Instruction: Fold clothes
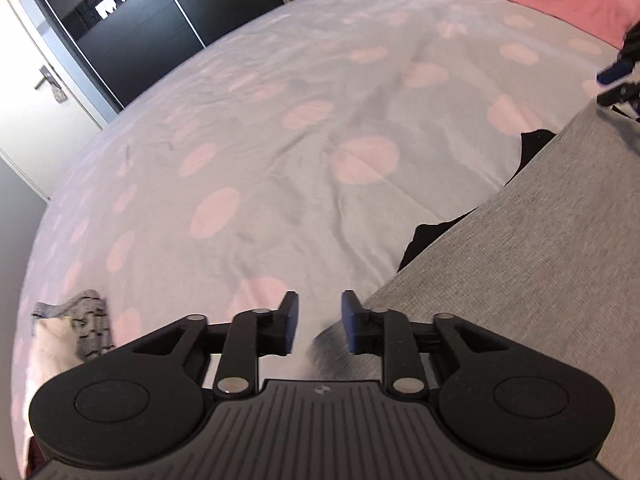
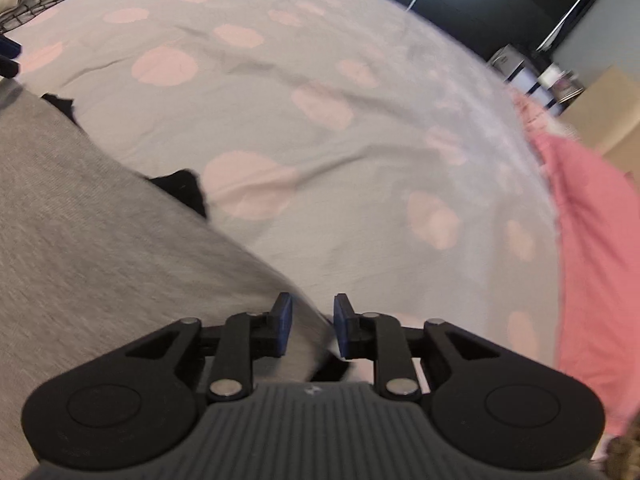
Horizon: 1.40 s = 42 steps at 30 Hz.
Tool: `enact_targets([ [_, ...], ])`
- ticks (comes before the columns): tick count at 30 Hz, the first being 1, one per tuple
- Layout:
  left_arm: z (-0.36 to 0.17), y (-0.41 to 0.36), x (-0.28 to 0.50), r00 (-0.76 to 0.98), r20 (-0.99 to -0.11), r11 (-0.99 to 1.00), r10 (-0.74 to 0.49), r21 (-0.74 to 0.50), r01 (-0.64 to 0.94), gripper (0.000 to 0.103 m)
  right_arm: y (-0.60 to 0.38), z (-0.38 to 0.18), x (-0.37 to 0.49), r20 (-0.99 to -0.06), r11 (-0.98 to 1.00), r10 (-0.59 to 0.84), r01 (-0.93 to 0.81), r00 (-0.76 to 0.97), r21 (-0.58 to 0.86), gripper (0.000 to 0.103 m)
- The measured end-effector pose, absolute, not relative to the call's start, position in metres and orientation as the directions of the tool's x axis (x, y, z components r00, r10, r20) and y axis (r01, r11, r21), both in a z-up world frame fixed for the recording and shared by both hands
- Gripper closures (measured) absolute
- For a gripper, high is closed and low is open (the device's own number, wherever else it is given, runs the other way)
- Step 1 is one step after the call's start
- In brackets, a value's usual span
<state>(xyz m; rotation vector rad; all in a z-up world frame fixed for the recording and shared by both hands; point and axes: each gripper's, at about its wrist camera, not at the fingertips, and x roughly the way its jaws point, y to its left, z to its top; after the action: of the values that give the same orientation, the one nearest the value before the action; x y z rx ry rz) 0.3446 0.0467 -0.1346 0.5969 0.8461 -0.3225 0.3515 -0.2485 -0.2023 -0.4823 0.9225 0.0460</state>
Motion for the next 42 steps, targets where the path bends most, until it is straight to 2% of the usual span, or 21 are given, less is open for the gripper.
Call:
enact_targets([
  [2, -0.126, 0.051, 0.336, 0.632, -0.774, 0.793, -0.026, 0.369, 0.484, 0.076, -0.256, -0.190, 0.344, -0.755, 0.902, -0.178, -0.202, 0.631, -0.381, 0.069],
  [8, -0.103, 0.064, 0.304, 0.602, -0.798, 0.810, -0.032, 0.333, 0.483, 0.076, -0.282, -0.162, 0.311, -0.783, 0.958, -0.128, -0.128, 0.608, -0.256, 0.069],
  [14, -0.086, 0.078, 0.250, 0.533, -0.844, 0.856, -0.061, 0.230, 0.463, 0.076, -0.291, -0.144, 0.264, -0.829, 0.988, -0.032, -0.110, 0.558, -0.112, 0.069],
  [17, -0.083, 0.091, 0.223, 0.507, -0.855, 0.901, -0.111, 0.129, 0.415, 0.074, -0.296, -0.135, 0.240, -0.846, 0.995, 0.019, -0.097, 0.533, -0.039, 0.069],
  [19, -0.085, 0.099, 0.207, 0.487, -0.861, 0.929, -0.146, 0.049, 0.366, 0.060, -0.299, -0.132, 0.224, -0.854, 0.997, 0.043, -0.079, 0.518, 0.002, 0.068],
  [22, -0.100, 0.108, 0.187, 0.458, -0.869, 0.960, -0.188, -0.063, 0.273, 0.059, -0.308, -0.134, 0.203, -0.864, 0.996, 0.084, -0.004, 0.496, 0.095, 0.066],
  [27, -0.130, 0.123, 0.167, 0.433, -0.875, 0.975, -0.217, -0.174, 0.136, 0.058, -0.325, -0.160, 0.168, -0.860, 0.942, 0.179, 0.171, 0.478, 0.290, 0.065],
  [30, -0.141, 0.140, 0.165, 0.453, -0.857, 0.964, -0.247, -0.263, 0.029, 0.051, -0.329, -0.188, 0.152, -0.830, 0.872, 0.247, 0.260, 0.500, 0.416, 0.065],
  [33, -0.153, 0.154, 0.165, 0.462, -0.833, 0.930, -0.303, -0.365, -0.048, 0.051, -0.323, -0.208, 0.151, -0.822, 0.851, 0.261, 0.282, 0.505, 0.444, 0.064],
  [35, -0.162, 0.151, 0.165, 0.453, -0.839, 0.932, -0.302, -0.360, -0.047, 0.051, -0.318, -0.216, 0.153, -0.827, 0.855, 0.254, 0.284, 0.501, 0.435, 0.061],
  [42, -0.173, 0.136, 0.164, 0.450, -0.848, 0.951, -0.279, -0.308, 0.009, 0.049, -0.320, -0.221, 0.157, -0.825, 0.837, 0.264, 0.307, 0.499, 0.453, 0.061],
])
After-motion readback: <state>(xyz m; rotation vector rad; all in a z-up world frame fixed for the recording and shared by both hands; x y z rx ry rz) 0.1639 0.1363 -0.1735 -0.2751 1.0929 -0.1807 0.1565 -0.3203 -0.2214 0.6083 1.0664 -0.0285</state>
